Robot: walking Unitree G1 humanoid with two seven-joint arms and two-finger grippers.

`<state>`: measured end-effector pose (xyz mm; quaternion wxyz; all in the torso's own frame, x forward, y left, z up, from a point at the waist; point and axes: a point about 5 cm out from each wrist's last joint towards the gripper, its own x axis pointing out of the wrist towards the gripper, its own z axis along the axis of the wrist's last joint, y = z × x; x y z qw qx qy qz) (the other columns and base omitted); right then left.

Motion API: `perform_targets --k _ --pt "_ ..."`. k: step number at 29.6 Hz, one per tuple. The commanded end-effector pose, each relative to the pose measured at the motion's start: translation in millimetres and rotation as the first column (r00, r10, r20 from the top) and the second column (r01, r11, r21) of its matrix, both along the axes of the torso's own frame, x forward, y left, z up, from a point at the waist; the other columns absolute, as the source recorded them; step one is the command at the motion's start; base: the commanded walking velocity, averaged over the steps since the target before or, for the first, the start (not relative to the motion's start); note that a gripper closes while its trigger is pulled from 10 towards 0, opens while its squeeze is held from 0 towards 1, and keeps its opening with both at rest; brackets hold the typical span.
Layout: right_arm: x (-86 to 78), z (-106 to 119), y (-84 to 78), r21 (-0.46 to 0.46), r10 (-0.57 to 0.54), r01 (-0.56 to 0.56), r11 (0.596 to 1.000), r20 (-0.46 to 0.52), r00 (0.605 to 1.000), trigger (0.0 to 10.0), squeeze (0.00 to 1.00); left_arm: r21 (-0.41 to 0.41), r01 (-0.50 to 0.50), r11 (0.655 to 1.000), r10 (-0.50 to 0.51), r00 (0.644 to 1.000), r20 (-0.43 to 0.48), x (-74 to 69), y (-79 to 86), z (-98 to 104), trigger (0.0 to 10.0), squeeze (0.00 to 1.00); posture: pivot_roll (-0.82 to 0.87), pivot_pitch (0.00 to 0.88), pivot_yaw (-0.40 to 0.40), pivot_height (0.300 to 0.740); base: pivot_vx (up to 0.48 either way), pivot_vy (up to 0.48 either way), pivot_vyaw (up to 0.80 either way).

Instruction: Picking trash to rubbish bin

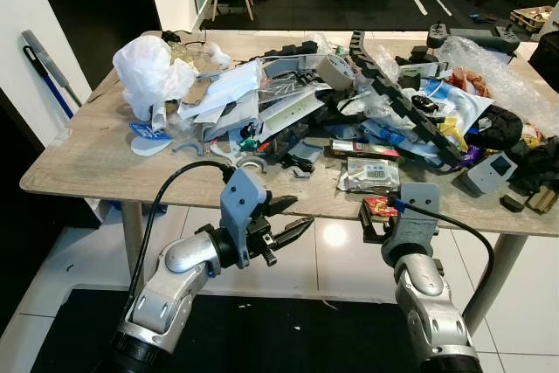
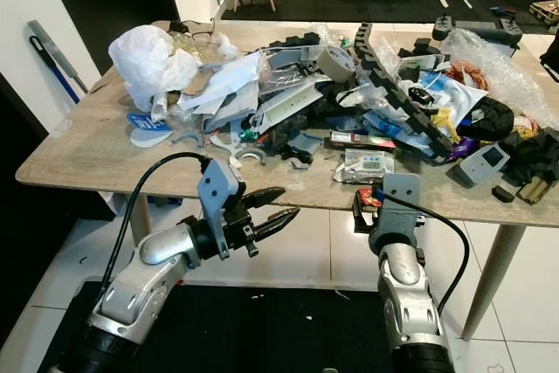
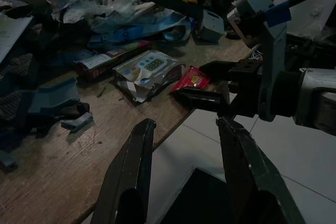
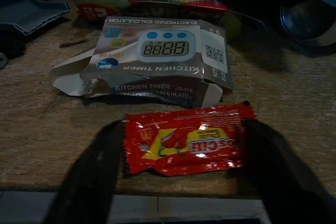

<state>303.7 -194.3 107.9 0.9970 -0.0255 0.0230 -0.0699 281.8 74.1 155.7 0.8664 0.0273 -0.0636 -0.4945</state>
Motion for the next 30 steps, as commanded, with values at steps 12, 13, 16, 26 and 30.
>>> perform_targets --k 12,13,16,26,30 --pt "-4.9 -13 -2.2 0.01 -0.023 0.024 1.0 -0.067 0.998 0.0 0.0 0.036 0.008 0.999 -0.008 1.0 0.005 0.6 0.2 -3 10.0 0.0 -0.06 0.13 0.062 0.74 0.0 0.0 0.0" --pt "-4.9 -13 -1.9 0.011 -0.023 0.024 1.0 -0.067 0.997 0.0 0.0 0.036 0.008 0.999 -0.008 1.0 0.005 0.7 0.2 -3 10.0 0.0 -0.06 0.128 0.061 0.74 0.0 0.0 0.0" --pt "-5.4 -14 -1.5 0.013 -0.023 0.024 1.0 -0.068 0.997 0.0 0.0 0.036 0.008 0.999 -0.008 1.0 0.005 0.5 0.1 -3 10.0 0.0 -0.06 0.128 0.061 0.74 0.0 0.0 0.0" --pt "-11.2 -2 10.5 0.058 -0.005 0.003 0.998 0.043 0.999 0.0 0.0 0.024 0.005 1.0 -0.005 1.0 0.006 1.7 0.8 -1 10.0 0.0 -0.06 0.126 0.06 0.74 0.0 0.0 0.0" --pt "-12.6 15 15.4 0.086 0.008 -0.022 0.996 0.166 0.986 0.0 0.0 0.004 -0.001 1.0 0.001 1.0 0.004 2.6 1.8 1 10.0 0.0 -0.06 0.124 0.061 0.74 0.0 0.0 0.0"
